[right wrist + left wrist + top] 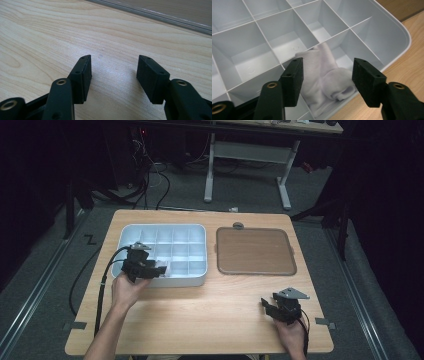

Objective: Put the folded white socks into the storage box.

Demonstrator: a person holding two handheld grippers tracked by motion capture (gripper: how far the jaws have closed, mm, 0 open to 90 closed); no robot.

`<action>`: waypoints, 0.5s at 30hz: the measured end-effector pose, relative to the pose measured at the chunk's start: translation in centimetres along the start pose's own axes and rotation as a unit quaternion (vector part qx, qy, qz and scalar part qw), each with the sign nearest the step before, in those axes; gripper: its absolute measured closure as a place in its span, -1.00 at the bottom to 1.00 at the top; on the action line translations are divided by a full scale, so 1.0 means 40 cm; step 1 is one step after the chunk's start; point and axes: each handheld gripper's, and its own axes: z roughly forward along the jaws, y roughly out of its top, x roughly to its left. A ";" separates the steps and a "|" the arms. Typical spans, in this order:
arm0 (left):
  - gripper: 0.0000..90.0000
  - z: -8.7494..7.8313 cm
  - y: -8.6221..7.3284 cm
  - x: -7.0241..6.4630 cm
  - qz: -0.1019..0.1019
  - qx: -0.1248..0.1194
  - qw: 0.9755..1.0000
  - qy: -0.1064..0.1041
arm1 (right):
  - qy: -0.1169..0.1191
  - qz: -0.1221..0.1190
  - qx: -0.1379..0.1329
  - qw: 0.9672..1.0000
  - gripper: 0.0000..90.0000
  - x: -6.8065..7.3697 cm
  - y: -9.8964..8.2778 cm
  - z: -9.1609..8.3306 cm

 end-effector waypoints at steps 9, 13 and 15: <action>0.10 0.021 -0.025 -0.003 0.025 0.003 0.999 0.028 | 0.000 0.000 0.000 1.000 0.03 0.000 0.000 0.000; 0.20 0.041 -0.031 0.010 0.035 0.004 0.998 0.050 | 0.000 0.000 0.000 1.000 0.03 0.000 0.000 0.000; 0.27 0.048 -0.034 0.015 0.039 0.004 0.998 0.056 | 0.000 0.000 0.000 1.000 0.03 0.000 0.000 0.000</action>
